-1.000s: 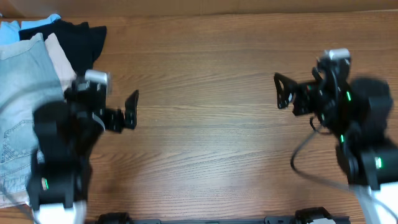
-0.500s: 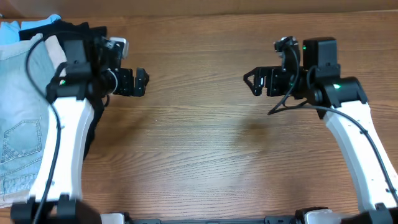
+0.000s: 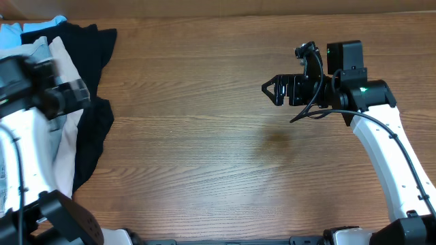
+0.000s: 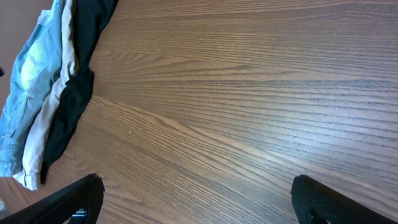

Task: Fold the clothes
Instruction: 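Reach the left gripper to the denim shorts on the clothes stack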

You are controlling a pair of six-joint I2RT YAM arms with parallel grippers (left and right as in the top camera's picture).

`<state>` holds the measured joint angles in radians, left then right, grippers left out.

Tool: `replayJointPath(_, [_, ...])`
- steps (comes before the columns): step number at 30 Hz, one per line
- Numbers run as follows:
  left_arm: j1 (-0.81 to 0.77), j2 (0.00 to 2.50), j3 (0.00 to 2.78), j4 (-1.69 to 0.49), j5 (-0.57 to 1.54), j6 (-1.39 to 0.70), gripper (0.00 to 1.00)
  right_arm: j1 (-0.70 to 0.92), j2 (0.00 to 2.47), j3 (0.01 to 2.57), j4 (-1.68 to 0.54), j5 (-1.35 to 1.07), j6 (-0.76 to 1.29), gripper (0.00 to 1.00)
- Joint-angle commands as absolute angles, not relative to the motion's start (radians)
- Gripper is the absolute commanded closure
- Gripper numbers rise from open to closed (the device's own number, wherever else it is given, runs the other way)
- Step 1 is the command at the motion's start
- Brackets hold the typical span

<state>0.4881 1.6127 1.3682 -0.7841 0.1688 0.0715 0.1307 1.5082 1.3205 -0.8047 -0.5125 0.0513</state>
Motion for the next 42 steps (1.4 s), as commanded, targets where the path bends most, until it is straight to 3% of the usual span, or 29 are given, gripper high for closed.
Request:
replayJointPath(1, [0.587,1.638,1.394,-0.782,0.141,0.044,0.00,0.127,1.499,1.344,-0.797,-0.525,0.044,0.00])
replayJointPath(8, [0.744,1.729,1.394,-0.672,-0.065,0.004,0.00,0.129,1.499,1.344,-0.823,-0.525,0.052,0.00])
replayJointPath(16, [0.858,1.811,1.394,-0.577,0.004,0.011,0.00,0.129,1.499,1.343,-0.866,-0.485,0.051,0.00])
replayJointPath(21, [0.886,1.828,1.394,-0.567,-0.136,0.005,0.00,0.129,1.499,1.343,-0.863,-0.484,0.052,0.00])
replayJointPath(27, [0.977,1.829,1.394,-0.601,-0.167,-0.164,0.00,0.129,1.499,1.343,-0.865,-0.484,0.052,0.00])
replayJointPath(39, [1.047,1.845,1.363,-0.638,-0.157,-0.196,0.08,0.129,1.499,1.343,-0.858,-0.484,0.052,0.00])
replayJointPath(42, [1.048,1.879,1.358,-0.609,-0.157,-0.194,0.02,0.129,1.499,1.343,-0.862,-0.484,0.052,0.00])
